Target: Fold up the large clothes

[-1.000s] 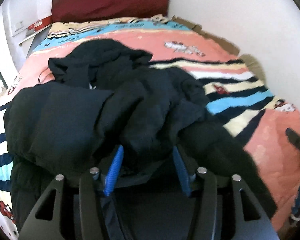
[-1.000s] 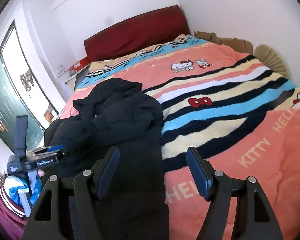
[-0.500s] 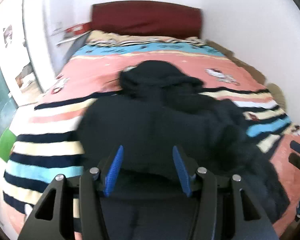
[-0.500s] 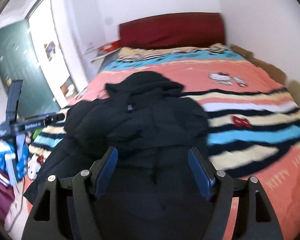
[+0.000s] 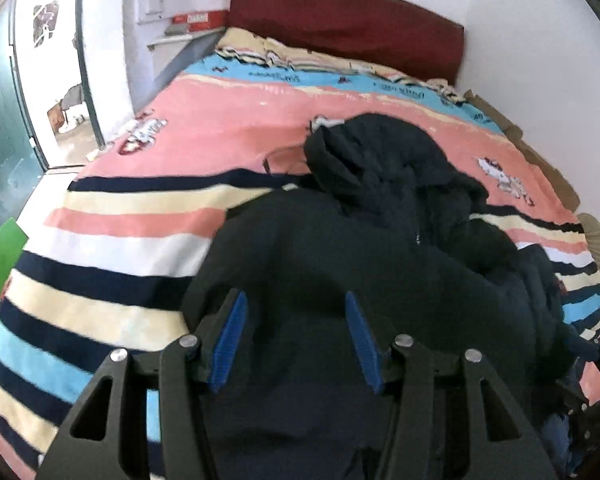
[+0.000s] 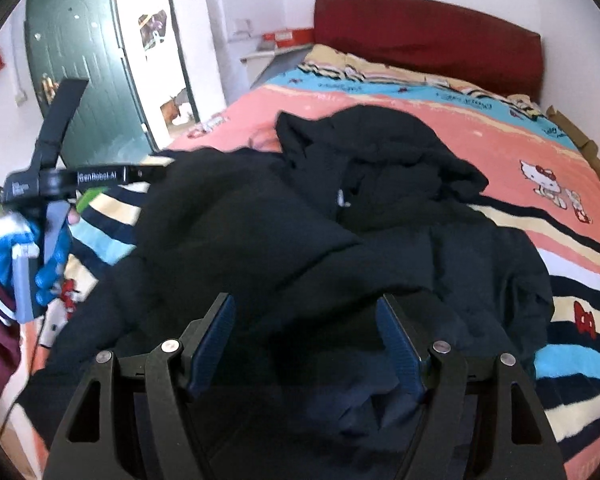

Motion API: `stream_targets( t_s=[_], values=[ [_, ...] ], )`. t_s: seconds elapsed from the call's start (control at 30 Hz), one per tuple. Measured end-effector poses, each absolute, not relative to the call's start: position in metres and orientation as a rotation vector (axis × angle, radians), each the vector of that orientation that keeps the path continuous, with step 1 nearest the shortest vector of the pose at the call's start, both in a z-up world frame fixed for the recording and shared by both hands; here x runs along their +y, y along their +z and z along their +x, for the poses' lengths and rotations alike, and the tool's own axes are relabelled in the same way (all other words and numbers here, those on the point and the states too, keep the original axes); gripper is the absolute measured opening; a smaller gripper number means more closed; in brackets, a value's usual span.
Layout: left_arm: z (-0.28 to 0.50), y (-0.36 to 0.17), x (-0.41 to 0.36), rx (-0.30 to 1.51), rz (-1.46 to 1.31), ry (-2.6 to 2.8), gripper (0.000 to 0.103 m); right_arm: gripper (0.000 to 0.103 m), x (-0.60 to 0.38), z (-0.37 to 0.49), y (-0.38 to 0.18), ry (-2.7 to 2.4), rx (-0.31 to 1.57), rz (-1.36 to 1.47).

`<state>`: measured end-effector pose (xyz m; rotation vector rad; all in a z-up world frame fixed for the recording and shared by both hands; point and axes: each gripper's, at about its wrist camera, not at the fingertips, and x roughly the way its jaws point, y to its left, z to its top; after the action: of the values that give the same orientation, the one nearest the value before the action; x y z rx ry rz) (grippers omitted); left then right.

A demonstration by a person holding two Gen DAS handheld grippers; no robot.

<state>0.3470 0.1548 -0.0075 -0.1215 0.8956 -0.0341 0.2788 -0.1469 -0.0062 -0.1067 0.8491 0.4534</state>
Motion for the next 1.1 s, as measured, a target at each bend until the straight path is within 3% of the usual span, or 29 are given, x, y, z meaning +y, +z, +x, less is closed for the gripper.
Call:
stream_targets(
  t_s=[0.27,0.53,0.8,0.97,1.1],
  values=[
    [0.356,-0.069,0.143,0.949,-0.186,-0.111,0.053,0.071,-0.161,0.294,-0.052,0.446,0.927,-0.129],
    [0.355,-0.093,0.137,0.945,-0.144,-0.118,0.055,0.071,-0.158,0.299,-0.087,0.464,0.959,-0.128],
    [0.344,-0.062,0.124,0.965,-0.019,-0.066,0.054,0.071,-0.152,0.301,-0.077,0.459,1.006,-0.209],
    [0.327,-0.021,0.106,0.878,-0.035,-0.148,0.054,0.071,-0.173,0.287,-0.036,0.470,0.908,-0.150],
    [0.331,-0.031,0.082,0.915,-0.012,-0.191,0.054,0.071,-0.185,0.294,-0.033,0.430,0.903,-0.149]
  ],
)
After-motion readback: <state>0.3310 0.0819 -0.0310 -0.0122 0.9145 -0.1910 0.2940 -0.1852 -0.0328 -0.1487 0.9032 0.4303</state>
